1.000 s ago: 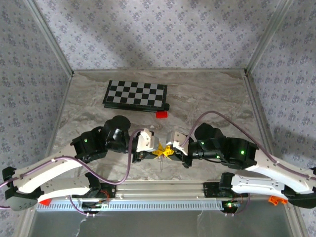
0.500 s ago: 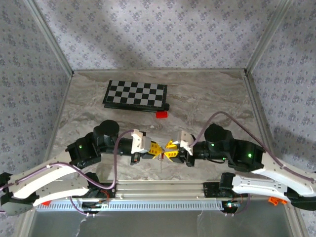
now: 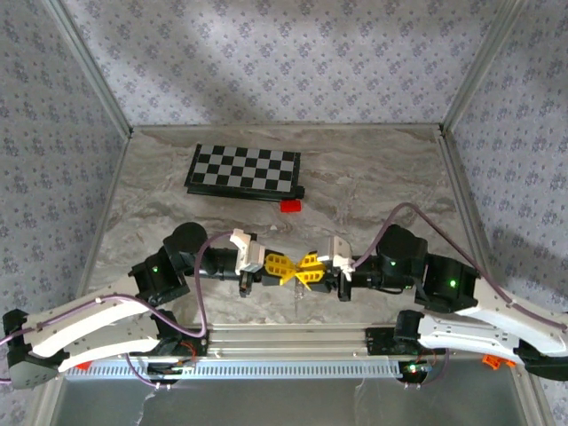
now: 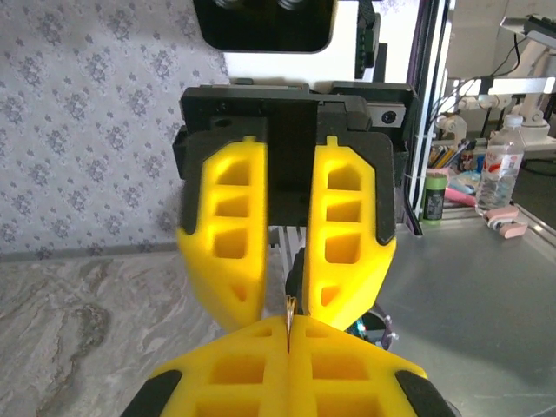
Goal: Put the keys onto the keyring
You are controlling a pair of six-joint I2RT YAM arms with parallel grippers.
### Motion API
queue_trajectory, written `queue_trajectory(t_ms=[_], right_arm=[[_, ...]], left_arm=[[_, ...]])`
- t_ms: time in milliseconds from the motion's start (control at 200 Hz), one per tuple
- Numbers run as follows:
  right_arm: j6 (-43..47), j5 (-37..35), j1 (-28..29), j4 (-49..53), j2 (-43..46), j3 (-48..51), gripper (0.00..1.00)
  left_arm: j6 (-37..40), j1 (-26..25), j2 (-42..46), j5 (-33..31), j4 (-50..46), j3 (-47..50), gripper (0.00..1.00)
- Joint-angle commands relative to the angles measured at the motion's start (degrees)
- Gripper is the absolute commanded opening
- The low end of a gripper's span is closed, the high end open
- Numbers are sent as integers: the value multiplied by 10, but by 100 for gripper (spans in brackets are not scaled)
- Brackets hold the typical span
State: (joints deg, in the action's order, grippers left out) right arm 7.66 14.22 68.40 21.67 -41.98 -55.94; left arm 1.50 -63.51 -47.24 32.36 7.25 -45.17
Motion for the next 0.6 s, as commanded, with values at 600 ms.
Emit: queue_trajectory(t_ms=[600], right_arm=[[34,-62,7,189,-76,-107,0]], left_arm=[[122,-6,-52,-90,-311,-143,13]])
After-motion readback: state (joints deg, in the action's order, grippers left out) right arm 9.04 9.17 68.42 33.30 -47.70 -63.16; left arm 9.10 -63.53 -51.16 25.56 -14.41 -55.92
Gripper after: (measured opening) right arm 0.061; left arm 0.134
